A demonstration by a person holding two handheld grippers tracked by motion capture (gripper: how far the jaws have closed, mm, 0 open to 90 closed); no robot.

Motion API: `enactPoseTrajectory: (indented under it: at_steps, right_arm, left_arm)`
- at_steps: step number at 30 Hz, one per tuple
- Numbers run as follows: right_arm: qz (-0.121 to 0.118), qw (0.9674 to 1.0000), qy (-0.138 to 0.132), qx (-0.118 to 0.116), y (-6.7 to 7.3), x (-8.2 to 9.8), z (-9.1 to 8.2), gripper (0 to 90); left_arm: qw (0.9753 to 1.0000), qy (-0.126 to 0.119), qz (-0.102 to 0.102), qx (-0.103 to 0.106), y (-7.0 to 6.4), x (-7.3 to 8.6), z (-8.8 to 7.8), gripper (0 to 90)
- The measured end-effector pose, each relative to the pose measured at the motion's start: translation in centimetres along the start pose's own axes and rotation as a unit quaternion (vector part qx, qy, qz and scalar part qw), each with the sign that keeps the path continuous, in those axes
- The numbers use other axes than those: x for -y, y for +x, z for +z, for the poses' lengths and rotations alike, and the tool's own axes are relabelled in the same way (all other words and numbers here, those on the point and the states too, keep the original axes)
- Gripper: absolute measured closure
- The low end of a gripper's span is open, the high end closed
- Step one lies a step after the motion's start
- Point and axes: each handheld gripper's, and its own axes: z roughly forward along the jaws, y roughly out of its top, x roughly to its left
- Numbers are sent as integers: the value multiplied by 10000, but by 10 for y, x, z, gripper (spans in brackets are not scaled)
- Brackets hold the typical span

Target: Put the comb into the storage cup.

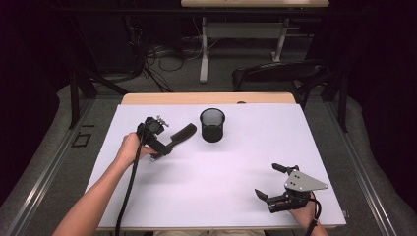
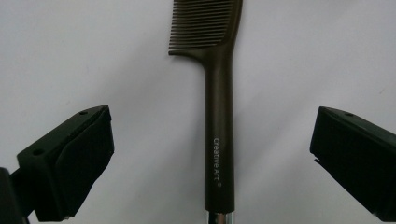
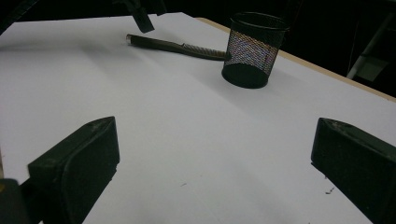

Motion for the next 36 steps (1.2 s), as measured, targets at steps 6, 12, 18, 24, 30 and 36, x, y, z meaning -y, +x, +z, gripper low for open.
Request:
enactPoseTrajectory:
  at_steps: [6, 12, 18, 24, 30, 36]
  right_arm:
    - [23, 10000, 11, -20, 1, 0, 0, 6]
    - [1, 10000, 14, -40, 0, 0, 1, 6]
    - [18, 10000, 45, -54, 0, 1, 2, 6]
    - [1, 10000, 68, -64, 0, 0, 1, 6]
    - [-17, 10000, 29, -58, 0, 1, 1, 6]
    - [-7, 10000, 59, -71, 0, 1, 1, 6]
  left_arm:
    - [9998, 54, 171, -26, -1, -3, 6, 10]
    - [9994, 223, 242, 71, 3, -4, 10, 172]
    - [9976, 580, 303, 215, 7, -8, 16, 299]
    - [9962, 797, 205, 283, 9, -21, 20, 443]
    - [9936, 1046, 203, 375, 10, -31, 30, 551]
    - [9922, 1128, 200, 493, 11, -31, 35, 625]
